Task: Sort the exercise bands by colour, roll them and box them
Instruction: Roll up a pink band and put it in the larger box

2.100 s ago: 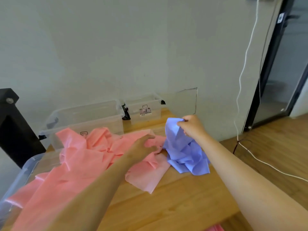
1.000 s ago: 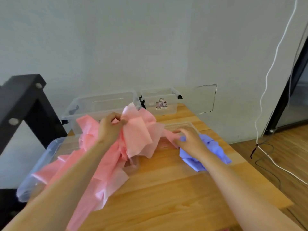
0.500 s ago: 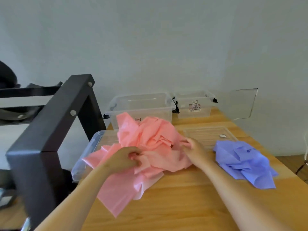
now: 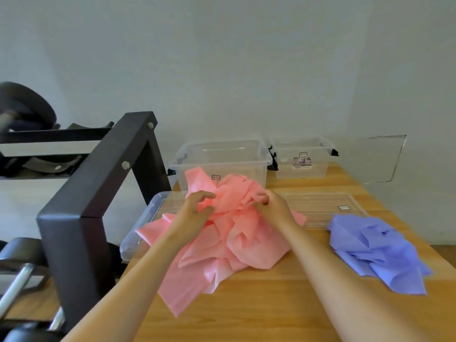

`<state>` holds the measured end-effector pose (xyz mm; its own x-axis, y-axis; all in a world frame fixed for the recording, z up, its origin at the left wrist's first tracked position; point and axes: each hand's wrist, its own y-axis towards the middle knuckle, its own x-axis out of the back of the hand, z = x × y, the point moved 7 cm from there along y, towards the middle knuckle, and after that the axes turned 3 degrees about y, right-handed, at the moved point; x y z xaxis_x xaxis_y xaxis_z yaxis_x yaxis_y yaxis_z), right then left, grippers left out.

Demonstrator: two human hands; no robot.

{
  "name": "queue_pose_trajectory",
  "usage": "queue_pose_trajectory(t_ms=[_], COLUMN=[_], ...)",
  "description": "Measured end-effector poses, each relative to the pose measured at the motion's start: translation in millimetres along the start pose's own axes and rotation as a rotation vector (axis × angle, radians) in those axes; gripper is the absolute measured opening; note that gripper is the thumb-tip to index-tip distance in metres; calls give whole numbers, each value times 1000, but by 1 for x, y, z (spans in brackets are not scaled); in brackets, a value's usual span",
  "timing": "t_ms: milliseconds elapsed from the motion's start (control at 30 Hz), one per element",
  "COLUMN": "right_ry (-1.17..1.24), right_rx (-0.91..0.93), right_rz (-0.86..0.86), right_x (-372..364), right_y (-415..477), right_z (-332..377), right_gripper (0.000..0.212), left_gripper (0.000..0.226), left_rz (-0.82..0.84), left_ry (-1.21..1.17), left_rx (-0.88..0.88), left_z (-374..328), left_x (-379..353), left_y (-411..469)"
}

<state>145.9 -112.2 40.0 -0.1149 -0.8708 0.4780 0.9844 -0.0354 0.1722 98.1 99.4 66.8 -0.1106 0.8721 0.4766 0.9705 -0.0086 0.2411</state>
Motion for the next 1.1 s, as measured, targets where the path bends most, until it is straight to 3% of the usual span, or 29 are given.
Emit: queue_pose_trajectory(t_ms=[100, 267, 367, 467, 667, 867, 967, 1033, 1100], right_ry=[-43, -86, -108, -49, 64, 219, 330, 383, 551], right_rx=[23, 26, 18, 48, 104, 114, 87, 59, 52], right_rz=[-18, -58, -9, 34, 67, 110, 83, 62, 61], right_x=[-2, 19, 27, 26, 10, -5, -1, 1, 4], right_y=[0, -10, -16, -22, -28, -31, -33, -33, -34], right_z=[-4, -1, 2, 10, 32, 45, 57, 64, 71], right_gripper=[9, 10, 11, 10, 16, 28, 20, 37, 52], left_gripper=[37, 67, 53, 7, 36, 39, 39, 38, 37], left_rz=[-3, 33, 40, -3, 48, 17, 43, 58, 17], left_ry=[161, 447, 508, 331, -54, -151, -382, -483, -396], left_rx=[54, 117, 122, 147, 143, -38, -30, -8, -39], left_z=[14, 31, 35, 36, 6, -55, -76, -84, -84], left_x=[-3, -13, -16, -11, -11, 10, 9, 4, 2], left_y=[10, 27, 32, 31, 16, 10, 8, 3, 2])
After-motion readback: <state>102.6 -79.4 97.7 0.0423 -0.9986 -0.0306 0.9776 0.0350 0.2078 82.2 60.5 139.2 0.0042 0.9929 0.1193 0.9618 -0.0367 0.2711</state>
